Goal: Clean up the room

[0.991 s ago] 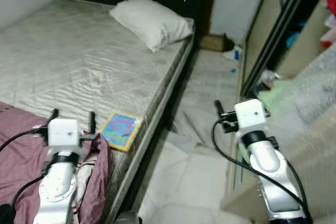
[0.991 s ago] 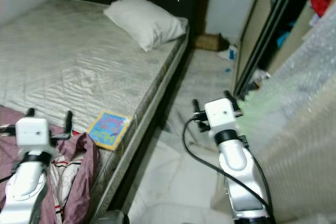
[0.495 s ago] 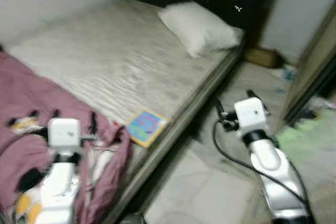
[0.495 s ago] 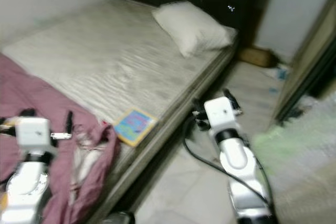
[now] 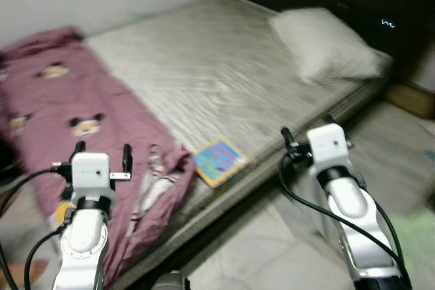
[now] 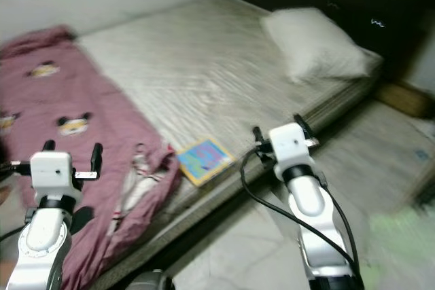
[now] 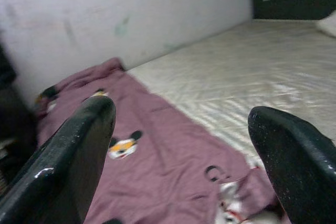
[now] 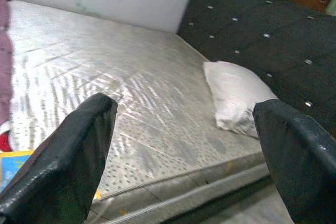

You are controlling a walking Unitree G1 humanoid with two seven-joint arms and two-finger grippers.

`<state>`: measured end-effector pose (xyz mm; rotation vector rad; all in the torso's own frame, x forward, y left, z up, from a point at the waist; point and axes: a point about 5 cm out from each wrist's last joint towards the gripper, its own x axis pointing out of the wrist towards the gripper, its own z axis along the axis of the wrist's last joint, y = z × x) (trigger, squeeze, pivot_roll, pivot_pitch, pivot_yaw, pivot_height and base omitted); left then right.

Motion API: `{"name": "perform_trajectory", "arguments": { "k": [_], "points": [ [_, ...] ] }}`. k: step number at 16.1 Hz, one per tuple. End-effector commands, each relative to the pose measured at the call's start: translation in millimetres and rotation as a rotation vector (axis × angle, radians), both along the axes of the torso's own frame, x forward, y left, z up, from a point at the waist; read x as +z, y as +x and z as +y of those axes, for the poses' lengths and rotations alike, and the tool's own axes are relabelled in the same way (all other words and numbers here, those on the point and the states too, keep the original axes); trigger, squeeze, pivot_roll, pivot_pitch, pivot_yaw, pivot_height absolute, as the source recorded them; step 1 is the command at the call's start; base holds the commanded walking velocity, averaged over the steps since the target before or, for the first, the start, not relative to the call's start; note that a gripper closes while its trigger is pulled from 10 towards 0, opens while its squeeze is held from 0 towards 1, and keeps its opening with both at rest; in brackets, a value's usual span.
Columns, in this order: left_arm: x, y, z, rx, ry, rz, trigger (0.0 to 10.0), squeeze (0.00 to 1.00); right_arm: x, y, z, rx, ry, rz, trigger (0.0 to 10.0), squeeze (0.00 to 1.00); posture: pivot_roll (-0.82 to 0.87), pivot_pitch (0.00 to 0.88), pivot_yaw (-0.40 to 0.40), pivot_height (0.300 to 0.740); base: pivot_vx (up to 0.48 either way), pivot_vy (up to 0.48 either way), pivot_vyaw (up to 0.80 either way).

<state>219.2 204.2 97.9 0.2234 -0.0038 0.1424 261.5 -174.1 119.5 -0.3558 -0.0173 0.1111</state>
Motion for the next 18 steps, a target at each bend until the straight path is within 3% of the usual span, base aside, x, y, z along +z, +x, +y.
{"name": "perform_trajectory", "arguments": {
  "k": [1, 18],
  "points": [
    [2.1, 0.9, 3.7, 0.006, 0.011, -0.001, 10.0, 0.0, 3.1, 2.6, 7.6, 0.032, 0.015, -0.014, 10.0, 0.0, -0.07, 0.0, -0.02, 0.74, 0.0, 0.0, 0.8],
    [0.6, 5.3, 1.3, -0.01, 0.008, -0.005, 10.0, 0.0, 6.0, 8.6, 9.5, 0.038, 0.028, -0.041, 10.0, 0.0, -0.07, 0.0, -0.011, 0.74, 0.0, 0.0, 0.8]
  ]
}}
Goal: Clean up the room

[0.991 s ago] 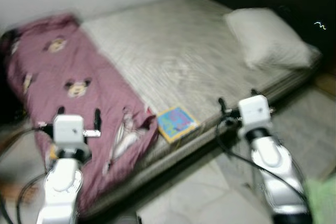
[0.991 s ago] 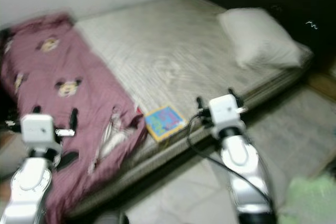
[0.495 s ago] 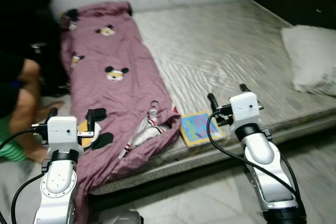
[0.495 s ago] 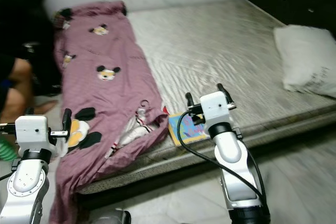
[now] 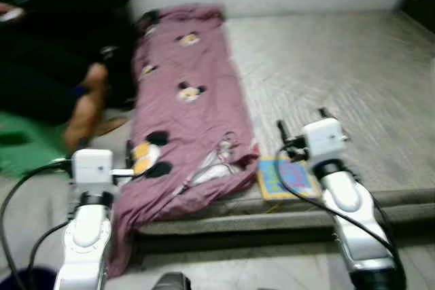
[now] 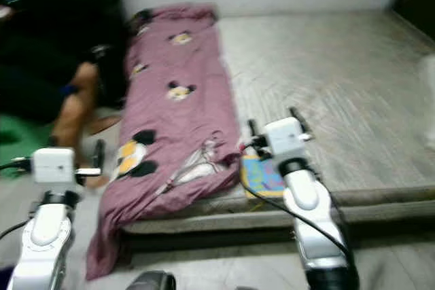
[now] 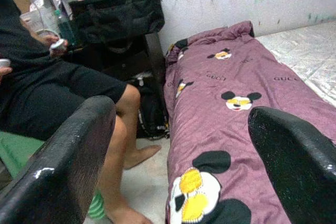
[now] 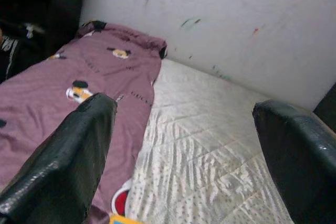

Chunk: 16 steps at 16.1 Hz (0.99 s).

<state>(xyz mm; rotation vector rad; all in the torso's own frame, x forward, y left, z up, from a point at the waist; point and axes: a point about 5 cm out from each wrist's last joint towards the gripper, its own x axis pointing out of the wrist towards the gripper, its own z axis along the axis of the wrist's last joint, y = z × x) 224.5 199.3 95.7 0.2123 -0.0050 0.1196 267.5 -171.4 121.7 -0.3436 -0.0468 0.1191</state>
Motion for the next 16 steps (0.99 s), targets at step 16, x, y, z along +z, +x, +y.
{"name": "perform_trajectory", "arguments": {
  "k": [16],
  "points": [
    [-57, -11.7, 56.0, 0.2, 0.031, 0.269, 10.0, 0.0, -35, 4.4, -29.3, -0.07, -0.061, 0.099, 10.0, 0.0, -0.07, 0.0, -0.022, 0.74, 0.0, 0.0, 0.18]
  ]
}}
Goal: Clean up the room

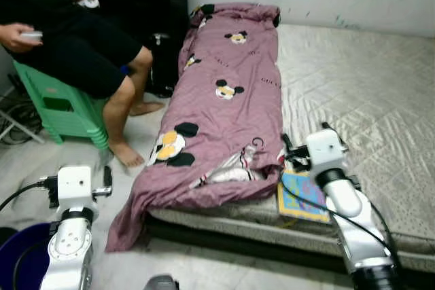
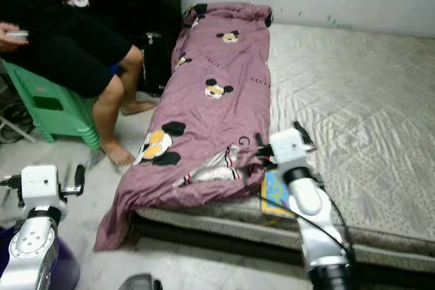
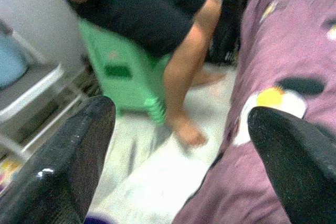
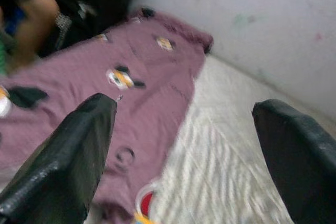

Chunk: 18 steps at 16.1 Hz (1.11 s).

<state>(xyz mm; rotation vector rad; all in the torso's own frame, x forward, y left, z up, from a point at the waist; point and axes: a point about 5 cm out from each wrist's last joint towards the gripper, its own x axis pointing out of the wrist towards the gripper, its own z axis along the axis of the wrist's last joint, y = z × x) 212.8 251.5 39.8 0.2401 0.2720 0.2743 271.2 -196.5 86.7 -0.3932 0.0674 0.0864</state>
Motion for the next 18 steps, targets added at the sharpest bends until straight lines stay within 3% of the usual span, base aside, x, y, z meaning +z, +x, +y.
{"name": "perform_trajectory", "arguments": {
  "k": [1, 2, 3, 5, 6, 9, 10, 11, 12, 13, 15, 18],
  "points": [
    [-8, -2.0, 8.2, 0.027, 0.033, 0.044, 10.0, 0.0, -5, 0.3, -8.3, -0.03, -0.013, 0.013, 10.0, 0.0, -0.07, 0.0, -0.022, 0.74, 0.0, 0.0, 0.0],
    [-34, -10.0, 23.9, 0.11, 0.02, 0.166, 10.0, 0.0, -27, -0.9, -22.7, -0.077, -0.026, 0.095, 10.0, 0.0, -0.07, 0.0, -0.028, 0.74, 0.0, 0.0, 0.0],
    [-50, -14.9, 29.0, 0.156, -0.008, 0.235, 10.0, 0.0, -41, -0.7, -31.1, -0.134, -0.003, 0.154, 10.0, 0.0, -0.07, 0.0, -0.034, 0.74, 0.0, 0.0, 0.0],
    [-66, -19.3, 28.4, 0.178, -0.025, 0.309, 10.0, 0.0, -53, -0.1, -39.8, -0.206, 0.027, 0.212, 10.0, 0.0, -0.06, 0.0, -0.038, 0.74, 0.0, 0.0, 0.0],
    [-79, -20.6, 17.6, 0.157, -0.071, 0.37, 10.0, 0.0, -71, -2.4, -46.6, -0.283, 0.103, 0.318, 10.0, 0.0, -0.07, 0.0, -0.041, 0.74, 0.0, 0.0, 0.0],
    [-94, -26.4, 10.4, 0.172, -0.186, 0.433, 10.0, 0.0, -106, -18.2, -46.8, -0.362, 0.181, 0.517, 10.0, 0.0, -0.06, 0.0, -0.048, 0.74, 0.0, 0.0, 0.0],
    [-98, -29.9, 10.4, 0.169, -0.179, 0.474, 10.0, 0.0, -117, -26.3, -41.3, -0.354, 0.196, 0.592, 10.0, 0.0, -0.06, 0.0, -0.053, 0.74, 0.0, 0.0, 0.0],
    [-110, -43.5, 7.7, 0.126, -0.152, 0.591, 10.0, 0.0, -136, -44.7, -34.2, -0.316, 0.17, 0.719, 10.0, 0.0, -0.05, 0.0, -0.057, 0.74, 0.0, 0.0, 0.0],
    [-116, -53.4, 6.9, 0.116, -0.149, 0.647, 10.0, 0.0, -144, -55.3, -34.0, -0.3, 0.126, 0.785, 10.0, 0.0, -0.05, 0.0, -0.055, 0.74, 0.0, 0.0, 0.0],
    [-120, -60.7, 6.0, 0.115, -0.159, 0.685, 10.0, 0.0, -148, -61.9, -35.5, -0.299, 0.084, 0.823, 10.0, 0.0, -0.06, 0.0, -0.055, 0.74, 0.0, 0.0, 0.0],
    [-128, -70.7, -1.1, 0.078, -0.16, 0.769, 10.0, 0.0, -152, -69.1, -36.9, -0.331, 0.112, 0.867, 10.0, 0.0, -0.07, 0.0, -0.052, 0.74, 0.0, 0.0, 0.0],
    [-129, -67.0, -7.1, 0.077, -0.176, 0.763, 10.0, 0.0, -157, -74.8, -34.7, -0.363, 0.109, 0.889, 10.0, 0.0, -0.08, 0.0, -0.05, 0.74, 0.0, 0.0, 0.0]
  ]
}}
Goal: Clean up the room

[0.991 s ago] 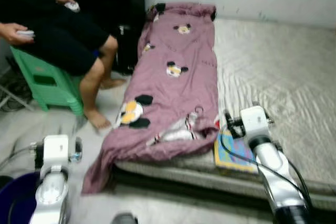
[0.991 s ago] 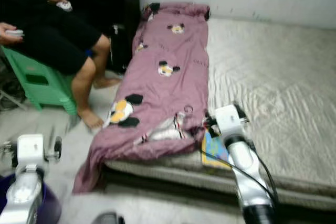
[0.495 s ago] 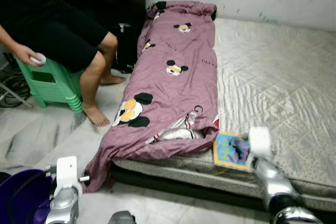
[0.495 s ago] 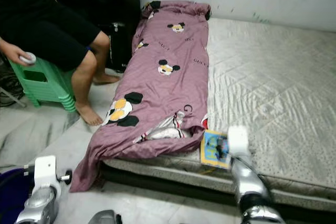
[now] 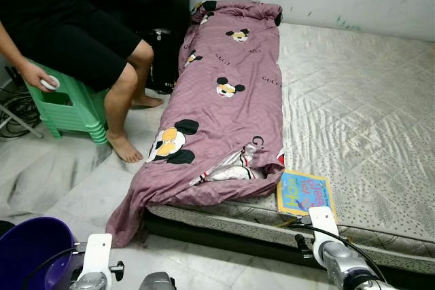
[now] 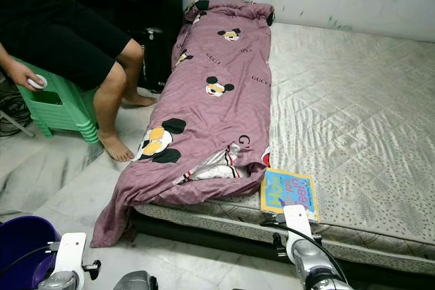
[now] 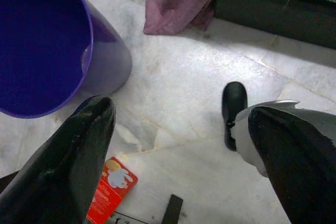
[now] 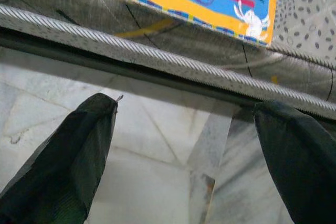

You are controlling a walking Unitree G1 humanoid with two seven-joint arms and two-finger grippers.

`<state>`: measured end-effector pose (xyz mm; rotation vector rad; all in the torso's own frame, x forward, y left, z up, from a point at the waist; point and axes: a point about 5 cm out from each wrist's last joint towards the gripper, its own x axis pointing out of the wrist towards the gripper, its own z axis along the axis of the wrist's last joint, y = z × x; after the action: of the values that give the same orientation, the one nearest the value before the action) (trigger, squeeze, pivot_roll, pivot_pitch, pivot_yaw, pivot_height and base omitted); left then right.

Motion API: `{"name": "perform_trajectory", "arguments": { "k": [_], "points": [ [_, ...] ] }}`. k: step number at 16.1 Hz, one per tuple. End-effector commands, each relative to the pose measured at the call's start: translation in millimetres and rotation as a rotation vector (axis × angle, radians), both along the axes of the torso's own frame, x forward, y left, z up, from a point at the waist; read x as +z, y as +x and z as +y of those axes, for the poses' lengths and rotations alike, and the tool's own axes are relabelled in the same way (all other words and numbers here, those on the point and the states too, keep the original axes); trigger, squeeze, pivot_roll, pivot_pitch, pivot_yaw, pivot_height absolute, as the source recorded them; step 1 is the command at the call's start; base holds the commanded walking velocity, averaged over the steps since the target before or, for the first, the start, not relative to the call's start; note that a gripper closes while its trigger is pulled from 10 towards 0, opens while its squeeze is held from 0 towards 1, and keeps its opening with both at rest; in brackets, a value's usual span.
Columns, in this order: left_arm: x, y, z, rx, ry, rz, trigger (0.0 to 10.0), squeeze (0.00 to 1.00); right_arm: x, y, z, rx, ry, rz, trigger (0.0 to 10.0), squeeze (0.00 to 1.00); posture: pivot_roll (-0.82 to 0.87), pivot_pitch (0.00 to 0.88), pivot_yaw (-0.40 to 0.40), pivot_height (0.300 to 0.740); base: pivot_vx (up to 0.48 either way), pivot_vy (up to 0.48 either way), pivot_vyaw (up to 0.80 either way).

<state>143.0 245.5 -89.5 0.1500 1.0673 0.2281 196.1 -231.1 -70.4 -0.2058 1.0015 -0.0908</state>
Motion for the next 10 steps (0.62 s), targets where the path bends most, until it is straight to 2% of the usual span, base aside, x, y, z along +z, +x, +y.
{"name": "perform_trajectory", "arguments": {
  "k": [1, 3, 4, 5, 7, 10],
  "points": [
    [1, 6.1, -2.8, -0.019, -0.006, -0.014, 10.0, 0.0, 0, 1.8, 3.7, -0.016, 0.004, -0.002, 10.0, 0.0, -0.08, 0.0, -0.048, 0.74, 0.0, 0.0, 0.0],
    [3, 11.8, -4.4, -0.034, -0.01, -0.019, 10.0, 0.0, 3, 12.0, 13.0, -0.033, 0.036, -0.041, 10.0, 0.0, -0.09, 0.0, -0.041, 0.74, 0.0, 0.0, 0.0],
    [1, 6.0, -3.8, -0.034, -0.011, -0.014, 10.0, 0.0, 4, 15.4, 16.6, -0.027, 0.039, -0.043, 10.0, 0.0, -0.09, 0.0, -0.037, 0.74, 0.0, 0.0, 0.0],
    [0, 2.8, -3.7, -0.044, -0.009, -0.01, 10.0, 0.0, 4, 14.1, 16.2, -0.019, 0.038, -0.036, 10.0, 0.0, -0.09, 0.0, -0.037, 0.74, 0.0, 0.0, 0.0],
    [-1, 0.6, -3.7, -0.055, -0.006, -0.007, 10.0, 0.0, 1, 6.0, 9.1, 0.003, 0.022, -0.024, 10.0, 0.0, -0.09, 0.0, -0.038, 0.74, 0.0, 0.0, -0.8],
    [-2, -3.2, -4.3, -0.09, -0.005, 0.001, 10.0, 0.0, 1, 4.9, 7.8, 0.044, 0.001, -0.019, 10.0, 0.0, -0.09, 0.0, -0.041, 0.74, 0.0, 0.0, 0.0]
  ]
}}
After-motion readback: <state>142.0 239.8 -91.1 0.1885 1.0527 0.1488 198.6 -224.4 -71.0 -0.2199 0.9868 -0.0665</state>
